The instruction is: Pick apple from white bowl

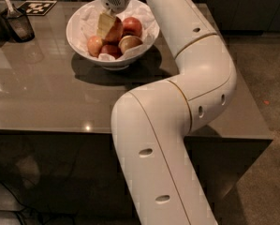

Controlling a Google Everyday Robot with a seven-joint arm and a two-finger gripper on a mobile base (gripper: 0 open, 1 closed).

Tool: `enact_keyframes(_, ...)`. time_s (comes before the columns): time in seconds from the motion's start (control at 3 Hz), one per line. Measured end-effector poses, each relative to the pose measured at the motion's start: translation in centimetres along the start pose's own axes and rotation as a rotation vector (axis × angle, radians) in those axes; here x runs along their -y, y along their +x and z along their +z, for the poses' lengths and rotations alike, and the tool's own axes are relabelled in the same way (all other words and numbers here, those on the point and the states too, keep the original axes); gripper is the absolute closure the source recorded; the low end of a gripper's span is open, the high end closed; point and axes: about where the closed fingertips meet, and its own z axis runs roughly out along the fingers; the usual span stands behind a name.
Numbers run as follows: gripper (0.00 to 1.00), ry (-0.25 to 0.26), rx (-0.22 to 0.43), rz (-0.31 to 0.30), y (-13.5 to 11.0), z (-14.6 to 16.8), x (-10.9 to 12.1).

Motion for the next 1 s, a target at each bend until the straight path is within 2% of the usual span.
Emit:
enact_keyframes(0.67,1.0,0.074,0.016,0.015,-1.0,-2.2,1.1)
enact_keyframes(1.0,1.0,0.104,0.056,0.039,-3.0,-6.3,0.2)
